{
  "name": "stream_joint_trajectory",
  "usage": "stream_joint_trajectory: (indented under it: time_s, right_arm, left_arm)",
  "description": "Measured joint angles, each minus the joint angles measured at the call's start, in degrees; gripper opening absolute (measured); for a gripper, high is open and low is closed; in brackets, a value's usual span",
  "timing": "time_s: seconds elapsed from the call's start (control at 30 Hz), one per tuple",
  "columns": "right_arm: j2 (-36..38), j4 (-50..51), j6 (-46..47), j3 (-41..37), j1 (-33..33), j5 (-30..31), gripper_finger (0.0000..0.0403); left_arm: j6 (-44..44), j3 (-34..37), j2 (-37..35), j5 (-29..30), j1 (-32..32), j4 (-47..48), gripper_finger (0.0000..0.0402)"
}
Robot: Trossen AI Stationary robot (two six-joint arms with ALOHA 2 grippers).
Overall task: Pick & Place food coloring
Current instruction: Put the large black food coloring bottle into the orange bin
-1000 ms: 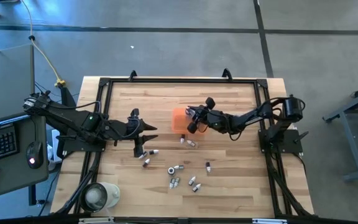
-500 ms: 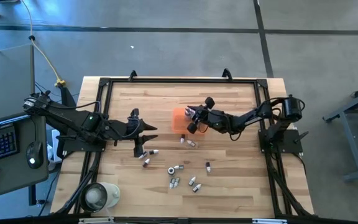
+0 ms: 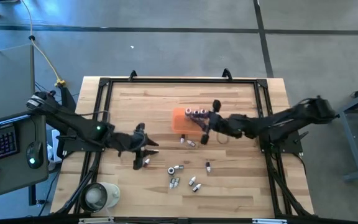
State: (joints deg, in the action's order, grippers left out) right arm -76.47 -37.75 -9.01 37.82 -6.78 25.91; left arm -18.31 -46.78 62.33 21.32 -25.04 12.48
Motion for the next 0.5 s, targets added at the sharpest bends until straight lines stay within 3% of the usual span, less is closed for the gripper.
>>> stream_joint_trajectory:
  time_s: [0.07, 0.2, 0.3, 0.4, 0.5]
  right_arm:
    - [4.1, 7.0, 1.2, 0.0, -2.3, -1.9, 0.0069]
    - [9.6, 21.0, 7.3, 0.0, -5.5, -11.7, 0.0068]
    - [11.3, 25.9, 12.9, -0.2, -7.6, -17.7, 0.0068]
    - [11.2, 26.4, 15.8, -0.9, -9.9, -18.7, 0.0068]
    - [11.2, 26.0, 15.9, -1.8, -11.7, -16.1, 0.0068]
  left_arm:
    - [-0.1, 0.7, 1.9, 0.0, -1.0, -3.3, 0.013]
    - [0.0, 1.1, 8.2, -0.1, -1.3, -8.2, 0.013]
    - [0.0, 0.9, 13.1, 0.0, -0.7, -15.5, 0.013]
    - [1.1, 0.5, 17.0, -2.9, -0.7, -20.7, 0.013]
    - [1.4, 0.3, 20.2, -5.0, -0.9, -24.5, 0.013]
